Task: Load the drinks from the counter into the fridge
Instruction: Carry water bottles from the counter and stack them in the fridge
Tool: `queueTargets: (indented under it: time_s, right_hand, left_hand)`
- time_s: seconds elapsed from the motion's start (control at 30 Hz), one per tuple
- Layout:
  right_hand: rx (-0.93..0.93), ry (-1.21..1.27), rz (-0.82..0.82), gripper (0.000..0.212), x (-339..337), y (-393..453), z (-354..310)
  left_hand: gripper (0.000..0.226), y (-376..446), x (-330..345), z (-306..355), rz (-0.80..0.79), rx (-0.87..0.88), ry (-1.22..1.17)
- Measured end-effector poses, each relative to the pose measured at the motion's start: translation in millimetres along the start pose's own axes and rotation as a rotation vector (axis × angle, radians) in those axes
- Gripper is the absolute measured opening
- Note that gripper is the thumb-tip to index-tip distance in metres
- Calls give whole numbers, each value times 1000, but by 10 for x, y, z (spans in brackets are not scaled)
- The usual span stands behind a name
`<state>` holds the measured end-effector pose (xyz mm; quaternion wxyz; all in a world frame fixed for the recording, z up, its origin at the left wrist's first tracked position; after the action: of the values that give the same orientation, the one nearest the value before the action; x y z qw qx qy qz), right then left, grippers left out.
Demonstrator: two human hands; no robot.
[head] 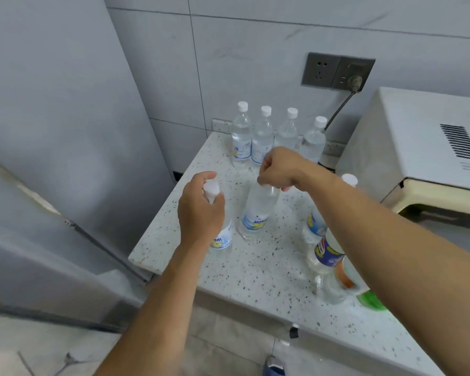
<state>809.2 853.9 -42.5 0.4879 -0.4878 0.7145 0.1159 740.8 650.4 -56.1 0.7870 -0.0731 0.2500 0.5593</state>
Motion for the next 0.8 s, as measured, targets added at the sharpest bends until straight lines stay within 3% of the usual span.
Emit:
queueTargets:
  time_s: [0.2, 0.27, 0.37, 0.5, 0.63, 0.8]
  right_hand:
    - [-22, 192, 155, 8, 274, -252, 55]
    - [3, 269, 315, 16, 342, -360, 200]
    - [42, 610, 465, 41, 660, -534, 481]
    - [69, 806, 456, 67, 1177, -567, 646]
    - [103, 799, 377, 58, 1502, -518, 658]
    - [163, 838, 472, 69, 1675, -759, 801]
  left_hand:
    - [37, -190, -81, -114, 9, 105, 15]
    - [46, -194, 33, -311, -53, 32, -29]
    - [69, -319, 277, -733, -201, -148, -68]
    - [67, -558, 483, -1195, -318, -286, -138]
    - [64, -578, 513, -1352, -339, -312, -166]
    - [59, -635, 410, -1403, -296, -300, -211]
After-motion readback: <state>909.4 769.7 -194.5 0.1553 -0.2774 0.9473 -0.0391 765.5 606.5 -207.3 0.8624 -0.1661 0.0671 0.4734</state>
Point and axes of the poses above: each hand's wrist, its own y-axis towards the middle knuckle, its own x-axis out of the palm, z = x × y, the point moved 10 cm from there along y, towards the middle knuckle, and after that the axes turned 3 degrees about -x, right-handed, at the moved point
